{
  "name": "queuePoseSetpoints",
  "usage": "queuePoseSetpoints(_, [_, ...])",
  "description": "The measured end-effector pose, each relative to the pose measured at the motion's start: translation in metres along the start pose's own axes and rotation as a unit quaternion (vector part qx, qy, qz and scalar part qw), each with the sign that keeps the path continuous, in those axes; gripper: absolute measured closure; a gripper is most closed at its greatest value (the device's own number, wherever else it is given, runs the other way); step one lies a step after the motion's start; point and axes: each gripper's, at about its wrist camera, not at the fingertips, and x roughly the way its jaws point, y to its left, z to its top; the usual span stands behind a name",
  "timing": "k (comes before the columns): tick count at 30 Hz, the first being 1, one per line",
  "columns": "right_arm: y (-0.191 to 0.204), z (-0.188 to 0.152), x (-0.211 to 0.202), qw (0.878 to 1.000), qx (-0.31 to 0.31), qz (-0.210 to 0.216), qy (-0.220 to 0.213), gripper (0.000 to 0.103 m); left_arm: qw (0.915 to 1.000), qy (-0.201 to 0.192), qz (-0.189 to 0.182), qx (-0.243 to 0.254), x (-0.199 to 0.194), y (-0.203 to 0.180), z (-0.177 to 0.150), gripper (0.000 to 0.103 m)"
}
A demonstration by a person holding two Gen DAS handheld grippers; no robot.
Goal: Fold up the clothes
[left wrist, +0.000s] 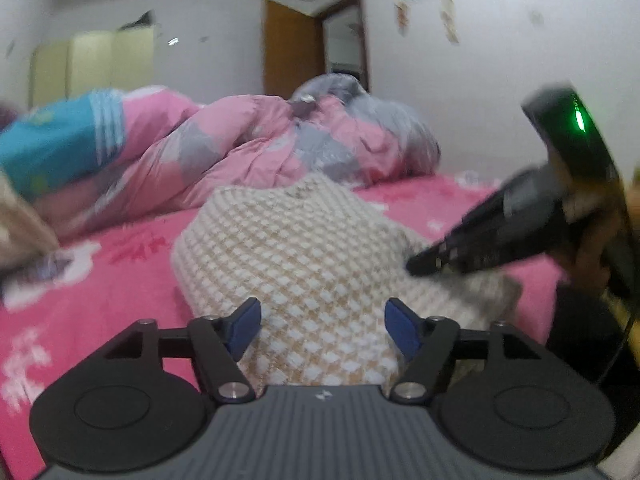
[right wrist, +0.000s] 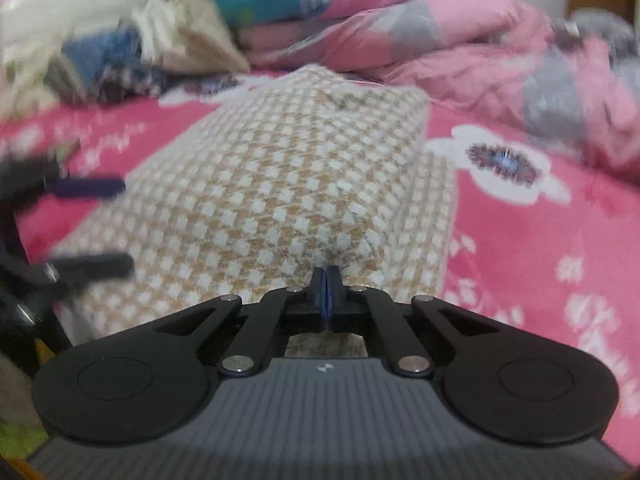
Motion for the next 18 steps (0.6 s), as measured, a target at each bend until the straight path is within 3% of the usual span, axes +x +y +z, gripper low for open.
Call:
queuePoseSetpoints(3, [0.015, 0.021, -0.009, 0.999, -0.037, -0.012, 0.002, 0.103, 0.9987, -0.009, 0.008, -0.049, -0.008, 0.013, 0.002, 0.029])
queuePoseSetpoints(6, [0.019, 0.056, -0.031, 0.996, -0.025, 0.014, -0.087, 0.098, 0.9957, 0.021, 0.018, -0.088, -0.002, 0.022, 0.002, 0.029])
queuePoseSetpoints(8, [0.021, 0.078, -0.026, 0.993, -0.011, 0.033, -0.114, 0.095, 0.9926, 0.037, 0.014, -0.115, 0.003, 0.028, -0.002, 0.029])
queuePoseSetpoints(10, [0.025, 0.091, -0.008, 0.995, -0.008, 0.03, -0.097, 0.095, 0.9881, 0.054, 0.006, -0.144, 0.007, 0.034, -0.009, 0.03])
queuePoseSetpoints(12, [0.025, 0.092, 0.02, 0.999, -0.008, 0.02, -0.044, 0.096, 0.9827, 0.065, -0.01, -0.173, 0.011, 0.041, -0.016, 0.03])
queuePoseSetpoints(15, [0.017, 0.063, 0.075, 0.999, -0.003, -0.007, 0.041, 0.098, 0.9745, 0.071, -0.038, -0.209, 0.013, 0.053, -0.028, 0.03])
queuePoseSetpoints(18, [0.012, 0.062, 0.079, 0.998, 0.029, -0.003, 0.048, 0.098, 0.9709, 0.069, -0.056, -0.222, 0.013, 0.062, -0.036, 0.03])
